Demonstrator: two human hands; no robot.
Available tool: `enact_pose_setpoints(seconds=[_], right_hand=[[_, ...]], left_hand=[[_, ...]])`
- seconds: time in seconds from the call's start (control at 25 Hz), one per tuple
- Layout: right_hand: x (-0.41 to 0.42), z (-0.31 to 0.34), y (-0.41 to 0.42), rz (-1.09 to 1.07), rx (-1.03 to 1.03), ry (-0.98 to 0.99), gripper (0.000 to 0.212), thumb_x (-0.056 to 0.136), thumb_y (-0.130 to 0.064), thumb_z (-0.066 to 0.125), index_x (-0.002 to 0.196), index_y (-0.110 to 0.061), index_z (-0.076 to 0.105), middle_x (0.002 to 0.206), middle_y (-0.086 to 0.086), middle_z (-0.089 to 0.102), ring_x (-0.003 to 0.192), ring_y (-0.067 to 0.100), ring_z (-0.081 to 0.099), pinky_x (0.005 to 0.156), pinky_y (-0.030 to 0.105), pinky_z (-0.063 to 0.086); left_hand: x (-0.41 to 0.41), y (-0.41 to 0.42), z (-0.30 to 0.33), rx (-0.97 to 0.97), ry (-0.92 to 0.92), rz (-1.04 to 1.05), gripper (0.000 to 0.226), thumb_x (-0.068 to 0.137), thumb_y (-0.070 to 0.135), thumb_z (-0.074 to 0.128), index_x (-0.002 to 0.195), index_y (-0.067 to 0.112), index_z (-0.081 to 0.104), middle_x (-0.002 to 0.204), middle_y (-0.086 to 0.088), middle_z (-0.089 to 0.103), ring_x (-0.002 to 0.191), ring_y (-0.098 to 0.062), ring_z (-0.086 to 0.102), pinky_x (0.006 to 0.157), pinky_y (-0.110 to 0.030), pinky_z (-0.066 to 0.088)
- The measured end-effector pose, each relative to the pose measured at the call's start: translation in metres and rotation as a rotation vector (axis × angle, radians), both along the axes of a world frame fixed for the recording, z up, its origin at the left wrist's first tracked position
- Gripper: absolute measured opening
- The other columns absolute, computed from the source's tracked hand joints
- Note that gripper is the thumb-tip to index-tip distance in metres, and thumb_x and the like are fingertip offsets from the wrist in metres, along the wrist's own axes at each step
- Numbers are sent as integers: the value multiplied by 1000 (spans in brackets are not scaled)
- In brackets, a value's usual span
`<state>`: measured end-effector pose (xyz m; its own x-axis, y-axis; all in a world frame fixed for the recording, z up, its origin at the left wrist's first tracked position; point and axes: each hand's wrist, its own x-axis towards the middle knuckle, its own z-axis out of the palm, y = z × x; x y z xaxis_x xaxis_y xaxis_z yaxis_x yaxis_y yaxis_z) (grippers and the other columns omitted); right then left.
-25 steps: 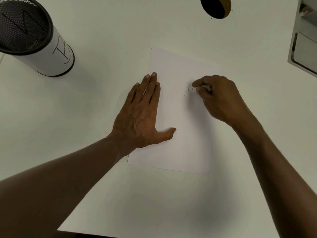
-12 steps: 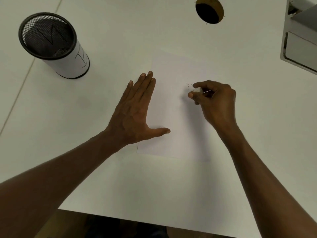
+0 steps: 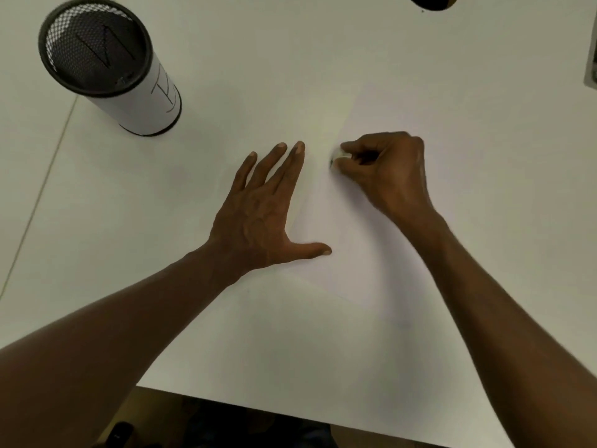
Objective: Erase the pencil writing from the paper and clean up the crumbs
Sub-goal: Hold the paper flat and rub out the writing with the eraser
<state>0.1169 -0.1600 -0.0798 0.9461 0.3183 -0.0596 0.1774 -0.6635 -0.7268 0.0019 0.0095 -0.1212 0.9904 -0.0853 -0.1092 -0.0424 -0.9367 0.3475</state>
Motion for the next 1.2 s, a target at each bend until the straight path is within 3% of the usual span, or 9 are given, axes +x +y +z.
enact_pose_setpoints(seconds=[0.16,0.28,0.4,0.56,0.64,0.76,0.88,1.08,1.2], right_hand=[[-4,-3,-5,5,58,109,13,78,-15,83,89,-11,79,78,-7,74,66,-3,65,67,15,54],[-16,-10,1,90,122,145,12,80,-13,81,90,-10,78,83,-1,76,72,8,70,70,22,58],[-18,-13,2,107,154,168,10,81,-12,80,90,-10,77,82,2,76,71,16,69,70,28,59],[-24,-14,6,121,170,181,9,82,-12,79,90,-10,75,79,-8,72,71,4,66,66,10,52],[-24,-14,6,106,186,173,8,82,-13,79,88,-11,74,77,-9,70,69,3,65,66,7,50],[-31,-13,-1,52,145,118,8,81,-15,81,83,-11,74,75,-6,72,70,9,67,65,11,54],[-36,-6,-2,123,83,100,10,78,-14,83,85,-9,77,76,1,75,68,12,68,68,24,58],[26,-2,-13,-98,55,27,12,77,-18,83,86,-11,79,77,-3,75,67,6,69,69,26,59],[-14,-3,-7,-50,84,49,6,79,-13,82,81,-9,77,73,0,74,64,11,67,65,25,57]], left_hand=[[-2,0,3,34,8,-29,142,63,103,42,164,8,8,173,-5,6,160,-26,5,128,-49,4],[-2,0,3,52,23,-69,145,59,105,40,164,10,8,173,-3,5,160,-25,3,128,-53,4],[-1,-2,1,62,-2,-62,133,68,101,39,164,13,16,172,0,14,160,-24,8,126,-57,8],[-3,-2,-4,17,-72,-8,114,79,88,44,162,12,25,170,-4,22,158,-25,19,126,-54,13],[-3,-1,-6,33,-92,-14,109,79,86,47,161,15,31,170,-5,23,157,-26,20,126,-54,14],[-2,-2,-7,37,-101,-16,108,78,86,48,159,16,35,170,-6,24,157,-27,21,126,-54,14],[-4,-1,-6,48,-99,-25,108,79,86,46,159,15,35,170,-6,23,157,-27,20,126,-55,14],[-2,-1,-4,61,-87,-35,110,80,87,44,160,13,32,171,-6,20,158,-27,17,126,-55,14],[-4,-3,-4,71,-85,-37,114,76,90,45,160,13,33,171,-6,20,158,-28,19,125,-56,15]])
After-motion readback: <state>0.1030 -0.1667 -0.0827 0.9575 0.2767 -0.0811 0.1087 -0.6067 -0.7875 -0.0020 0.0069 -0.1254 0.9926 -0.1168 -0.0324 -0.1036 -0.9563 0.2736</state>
